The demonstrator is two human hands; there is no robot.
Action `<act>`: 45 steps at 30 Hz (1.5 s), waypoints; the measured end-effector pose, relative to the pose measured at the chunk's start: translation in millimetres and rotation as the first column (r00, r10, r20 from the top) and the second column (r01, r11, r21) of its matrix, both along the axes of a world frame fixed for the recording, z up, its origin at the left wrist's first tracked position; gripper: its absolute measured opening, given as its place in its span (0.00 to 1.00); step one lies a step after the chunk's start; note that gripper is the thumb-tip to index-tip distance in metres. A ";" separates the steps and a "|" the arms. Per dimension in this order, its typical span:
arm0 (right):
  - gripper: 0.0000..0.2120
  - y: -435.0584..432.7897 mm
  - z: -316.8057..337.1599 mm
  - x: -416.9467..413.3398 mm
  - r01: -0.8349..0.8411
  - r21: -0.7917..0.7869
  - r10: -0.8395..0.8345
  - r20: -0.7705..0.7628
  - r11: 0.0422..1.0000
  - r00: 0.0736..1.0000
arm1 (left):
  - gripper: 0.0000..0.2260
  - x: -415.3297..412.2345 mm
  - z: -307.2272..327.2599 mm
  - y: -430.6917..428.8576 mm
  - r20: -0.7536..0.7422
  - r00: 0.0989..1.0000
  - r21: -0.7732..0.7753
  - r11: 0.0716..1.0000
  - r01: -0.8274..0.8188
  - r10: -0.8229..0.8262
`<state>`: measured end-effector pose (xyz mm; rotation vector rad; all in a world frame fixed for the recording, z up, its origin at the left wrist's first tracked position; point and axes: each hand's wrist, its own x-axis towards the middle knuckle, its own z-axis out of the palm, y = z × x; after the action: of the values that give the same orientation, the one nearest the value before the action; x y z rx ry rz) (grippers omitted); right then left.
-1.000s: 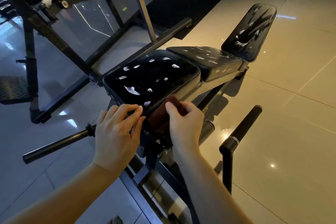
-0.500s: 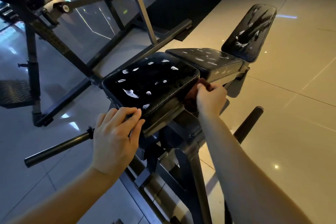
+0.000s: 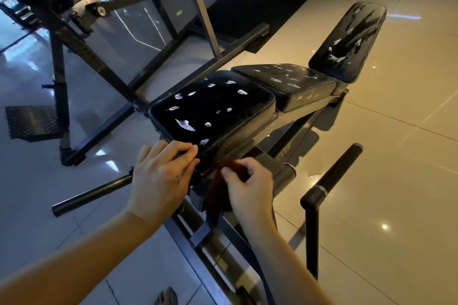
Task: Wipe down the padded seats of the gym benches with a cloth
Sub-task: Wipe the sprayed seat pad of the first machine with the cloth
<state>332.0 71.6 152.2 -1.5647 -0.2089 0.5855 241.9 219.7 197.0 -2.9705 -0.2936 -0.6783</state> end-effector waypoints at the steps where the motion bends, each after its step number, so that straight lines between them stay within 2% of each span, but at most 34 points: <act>1: 0.06 -3.5 -2.5 11.7 0.092 -0.005 -0.092 -0.021 0.996 0.996 | 0.12 0.0 1.0 0.5 -0.001 1.000 -0.002 1.000 0.001 -0.001; 4: 0.05 4.1 -0.1 59.5 0.346 -0.006 -0.346 -0.031 0.938 0.938 | 0.11 -0.5 0.5 -1.6 0.005 1.000 -0.008 1.000 0.002 -0.002; 7: 0.04 29.4 11.3 62.1 0.433 -0.031 -0.433 -0.009 0.901 0.901 | 0.11 -1.4 -0.1 0.4 -0.003 1.000 -0.029 1.000 0.010 -0.010; 10: 0.03 33.7 16.7 11.6 0.322 -0.065 -0.321 0.018 0.945 0.947 | 0.12 -1.6 -0.2 6.6 -0.034 0.999 -0.054 0.998 0.038 -0.040; 13: 0.04 26.5 22.9 -52.0 0.056 -0.085 -0.052 0.050 0.995 0.997 | 0.15 -4.2 4.1 21.5 -0.099 0.985 -0.057 0.989 0.140 -0.145; 14: 0.04 28.3 23.2 -65.8 0.074 -0.108 -0.067 0.067 0.991 0.995 | 0.15 -5.3 7.6 28.7 -0.112 0.975 -0.059 0.981 0.186 -0.191; 15: 0.05 31.7 23.3 -71.8 0.175 -0.128 -0.166 0.082 0.976 0.983 | 0.16 -6.7 10.5 37.0 -0.115 0.965 -0.067 0.971 0.229 -0.236; 17: 0.06 37.6 22.9 -70.1 0.441 -0.167 -0.431 0.094 0.882 0.898 | 0.15 -12.3 16.1 54.0 -0.105 0.939 -0.109 0.942 0.316 -0.327; 19: 0.07 45.4 25.0 -61.5 0.610 -0.174 -0.607 0.073 0.773 0.791 | 0.16 -17.1 22.2 74.4 -0.096 0.919 -0.155 0.918 0.365 -0.382; 24: 0.07 101.3 37.2 -79.1 0.760 -0.235 -0.747 0.159 0.607 0.646 | 0.14 -17.9 26.1 137.1 -0.079 0.933 -0.229 0.917 0.326 -0.351; 29: 0.09 126.4 32.9 -101.2 0.793 -0.234 -0.786 0.148 0.562 0.601 | 0.18 -9.1 13.6 179.7 -0.077 0.963 -0.238 0.942 0.235 -0.260; 32: 0.08 122.6 27.8 -94.5 0.865 -0.234 -0.869 0.124 0.444 0.479 | 0.17 2.1 8.5 196.4 -0.075 0.966 -0.201 0.953 0.228 -0.247; 33: 0.07 126.1 27.8 -94.5 0.874 -0.222 -0.880 0.106 0.433 0.463 | 0.16 5.2 6.7 200.0 -0.079 0.962 -0.183 0.953 0.243 -0.261; 36: 0.09 157.9 31.5 -105.4 0.854 -0.164 -0.858 0.068 0.494 0.509 | 0.14 12.2 4.2 207.0 -0.061 0.946 -0.153 0.940 0.305 -0.317; 38: 0.10 180.5 31.8 -111.9 0.816 -0.172 -0.808 0.131 0.552 0.575 | 0.13 15.9 5.8 210.3 -0.048 0.937 -0.136 0.932 0.336 -0.345; 39: 0.09 186.9 32.8 -112.0 0.814 -0.175 -0.798 0.166 0.554 0.579 | 0.12 16.9 6.2 211.8 -0.043 0.932 -0.125 0.927 0.353 -0.360; 41: 0.07 187.8 34.2 -107.1 0.852 -0.175 -0.824 0.219 0.493 0.522 | 0.13 18.4 4.8 215.7 -0.047 0.915 -0.111 0.913 0.393 -0.400; 45: 0.09 181.3 28.7 -108.3 0.923 -0.118 -0.853 0.355 0.365 0.383 | 0.14 22.0 -2.1 228.0 -0.078 0.878 -0.091 0.880 0.466 -0.472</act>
<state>223.7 253.0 180.9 -1.7542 0.6135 -0.5088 264.0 447.7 194.9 -3.1492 0.4403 -0.5609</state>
